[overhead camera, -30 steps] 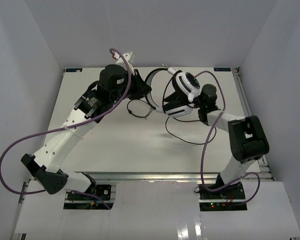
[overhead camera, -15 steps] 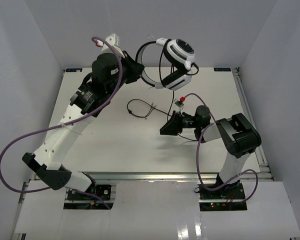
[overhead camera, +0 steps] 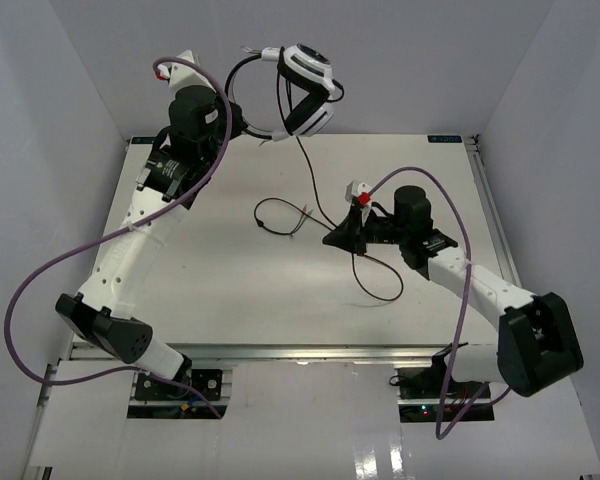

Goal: Wrap the headphones

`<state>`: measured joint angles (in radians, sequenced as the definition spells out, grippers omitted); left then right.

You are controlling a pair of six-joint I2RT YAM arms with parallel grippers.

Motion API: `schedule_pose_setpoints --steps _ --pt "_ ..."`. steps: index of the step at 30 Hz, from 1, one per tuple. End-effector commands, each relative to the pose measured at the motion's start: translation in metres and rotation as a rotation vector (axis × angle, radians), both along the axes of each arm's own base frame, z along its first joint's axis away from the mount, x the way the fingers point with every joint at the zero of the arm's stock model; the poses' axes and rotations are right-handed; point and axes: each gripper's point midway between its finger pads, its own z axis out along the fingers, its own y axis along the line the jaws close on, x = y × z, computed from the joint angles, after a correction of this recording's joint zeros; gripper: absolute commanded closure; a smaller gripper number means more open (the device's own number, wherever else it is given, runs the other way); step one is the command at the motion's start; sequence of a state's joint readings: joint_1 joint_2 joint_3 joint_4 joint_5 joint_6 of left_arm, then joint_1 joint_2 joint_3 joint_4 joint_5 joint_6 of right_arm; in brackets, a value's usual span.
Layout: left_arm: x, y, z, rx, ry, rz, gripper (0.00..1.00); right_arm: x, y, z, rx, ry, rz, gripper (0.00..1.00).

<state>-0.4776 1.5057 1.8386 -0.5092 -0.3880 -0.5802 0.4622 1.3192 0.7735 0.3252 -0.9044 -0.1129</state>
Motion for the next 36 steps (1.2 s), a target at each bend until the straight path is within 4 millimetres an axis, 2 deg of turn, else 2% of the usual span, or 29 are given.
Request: schedule_pose_setpoints --steps 1,3,4,6,8,11,12,15,17,21,24,27,29,31,36 --pt "0.012 0.01 -0.002 -0.007 -0.056 0.053 1.0 -0.004 -0.018 -0.014 -0.38 -0.28 -0.043 0.92" --pt "0.023 0.005 -0.032 0.014 -0.005 0.052 1.0 0.001 -0.016 -0.006 -0.514 -0.402 -0.079 0.92" --pt "0.027 0.002 -0.042 0.022 0.012 0.049 1.0 -0.002 -0.012 -0.002 -0.562 -0.461 -0.078 0.92" --pt "0.03 0.0 -0.066 0.043 0.057 0.048 1.0 0.016 -0.021 0.02 -0.628 -0.588 -0.174 0.92" --pt "0.035 -0.002 -0.1 0.076 0.108 0.043 1.0 0.032 -0.03 0.051 -0.664 -0.702 -0.243 0.92" --pt "0.036 -0.007 -0.141 0.097 0.174 0.023 1.0 0.042 -0.033 0.083 -0.696 -0.815 -0.279 0.92" --pt "0.035 -0.013 -0.162 0.089 0.209 0.0 1.0 0.049 -0.034 0.092 -0.729 -0.854 -0.298 0.92" --pt "0.028 -0.026 -0.196 0.09 0.269 -0.049 1.0 0.062 -0.037 0.11 -0.773 -0.928 -0.348 0.92" --pt "0.017 -0.041 -0.215 0.118 0.294 -0.108 1.0 0.074 -0.044 0.127 -0.795 -0.987 -0.426 0.92" --pt "-0.009 -0.072 -0.25 0.18 0.336 -0.309 1.0 0.082 -0.047 0.136 -0.783 -1.011 -0.462 0.92" --pt "-0.027 -0.086 -0.259 0.188 0.343 -0.411 1.0 0.09 -0.049 0.13 -0.775 -1.007 -0.488 0.92" --pt "-0.042 -0.093 -0.257 0.177 0.337 -0.478 1.0 0.104 -0.059 0.118 -0.769 -0.966 -0.524 0.92" --pt "-0.052 -0.1 -0.248 0.168 0.32 -0.533 1.0 0.114 -0.068 0.114 -0.75 -0.92 -0.55 0.92" --pt "-0.061 -0.107 -0.243 0.165 0.31 -0.58 1.0 0.121 -0.069 0.11 -0.702 -0.856 -0.557 0.92" --pt "-0.072 -0.113 -0.219 0.122 0.279 -0.612 1.0 0.139 -0.082 0.09 -0.656 -0.714 -0.591 0.92"
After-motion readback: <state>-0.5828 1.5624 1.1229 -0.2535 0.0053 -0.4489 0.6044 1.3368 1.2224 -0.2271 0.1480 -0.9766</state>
